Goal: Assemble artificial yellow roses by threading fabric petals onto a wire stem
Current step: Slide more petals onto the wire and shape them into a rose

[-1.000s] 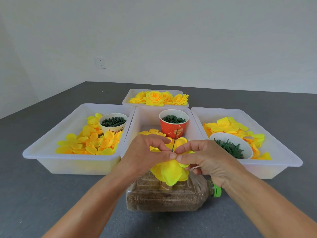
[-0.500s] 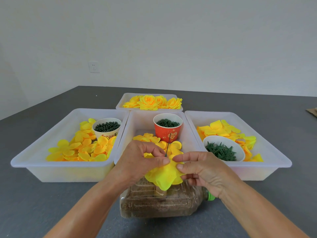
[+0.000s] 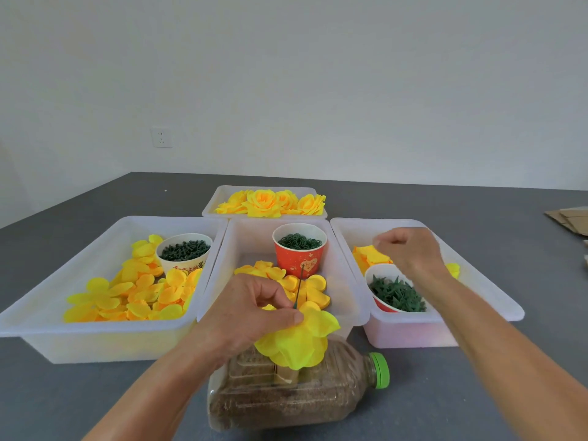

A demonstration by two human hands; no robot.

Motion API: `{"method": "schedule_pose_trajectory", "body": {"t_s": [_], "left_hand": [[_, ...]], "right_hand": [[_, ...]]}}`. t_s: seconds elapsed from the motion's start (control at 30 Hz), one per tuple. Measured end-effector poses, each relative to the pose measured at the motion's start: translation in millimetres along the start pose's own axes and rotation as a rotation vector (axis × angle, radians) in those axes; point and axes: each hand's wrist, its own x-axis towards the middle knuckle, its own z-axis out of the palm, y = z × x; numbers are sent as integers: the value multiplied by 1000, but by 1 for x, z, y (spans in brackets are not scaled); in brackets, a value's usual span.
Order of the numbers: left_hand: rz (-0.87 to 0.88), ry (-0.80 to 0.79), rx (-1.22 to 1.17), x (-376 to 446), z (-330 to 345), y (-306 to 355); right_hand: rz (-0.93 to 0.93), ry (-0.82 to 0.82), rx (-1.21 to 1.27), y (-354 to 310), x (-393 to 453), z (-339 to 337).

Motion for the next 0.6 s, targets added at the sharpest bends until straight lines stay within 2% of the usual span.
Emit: {"method": "schedule_pose_trajectory", "body": {"t_s": [0.07,0.23,0.3,0.47,0.6], "left_hand": [[-3,-4,8,1,0,1],[-9,-14,0,1,0,2],[-15,-19,-11,1,0,3],[-15,-20,-7,0,-1,5],[-19,-21,9,0,-2,4]], "right_hand": [[3,-21,-217,19,28,-3],[97,-238,-577,37,62,14],[127,-250,-693,39,65,25],[114,-117,-790,42,67,42],[50,-103,-745,47,71,32]]}}
